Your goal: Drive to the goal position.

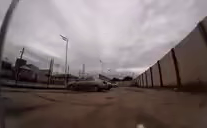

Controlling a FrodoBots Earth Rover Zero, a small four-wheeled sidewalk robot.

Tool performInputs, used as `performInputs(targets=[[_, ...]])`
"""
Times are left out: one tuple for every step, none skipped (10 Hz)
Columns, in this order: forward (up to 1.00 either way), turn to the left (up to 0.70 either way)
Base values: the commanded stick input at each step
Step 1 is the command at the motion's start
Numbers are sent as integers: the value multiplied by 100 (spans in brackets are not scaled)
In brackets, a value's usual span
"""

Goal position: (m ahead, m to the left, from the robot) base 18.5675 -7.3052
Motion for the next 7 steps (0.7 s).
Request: performInputs(targets=[[100,0],[100,0],[100,0],[100,0],[100,0],[100,0],[100,0]])
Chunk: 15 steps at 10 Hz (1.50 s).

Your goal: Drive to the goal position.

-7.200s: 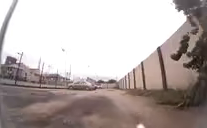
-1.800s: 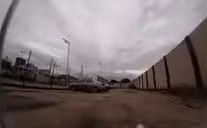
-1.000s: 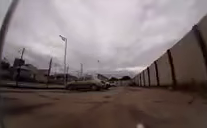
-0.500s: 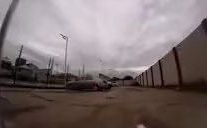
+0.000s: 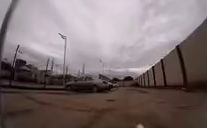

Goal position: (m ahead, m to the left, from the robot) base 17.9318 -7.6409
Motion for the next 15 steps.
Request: performInputs(targets=[[100,0],[100,0],[100,0],[100,0],[100,-18],[100,-37],[100,-37],[100,-36],[100,-34],[100,-35],[100,-35],[100,-35],[100,-35],[100,-35],[100,-35]])
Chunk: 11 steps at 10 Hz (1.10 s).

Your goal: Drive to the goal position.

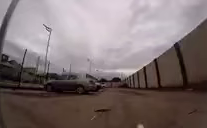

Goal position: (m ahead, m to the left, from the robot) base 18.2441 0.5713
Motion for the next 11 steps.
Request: performInputs(targets=[[100,-35],[96,-27],[44,0],[54,0],[57,0],[58,0],[60,0],[96,0],[100,0],[100,0],[100,0]])
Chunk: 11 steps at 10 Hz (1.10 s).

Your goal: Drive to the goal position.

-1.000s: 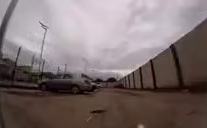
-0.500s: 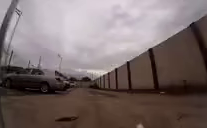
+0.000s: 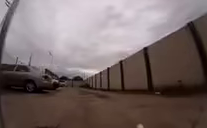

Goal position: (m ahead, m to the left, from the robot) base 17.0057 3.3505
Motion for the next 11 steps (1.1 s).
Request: performInputs(targets=[[100,0],[100,0],[100,0],[100,0],[100,0],[100,0],[100,0],[100,0],[100,0],[100,0],[100,-15]])
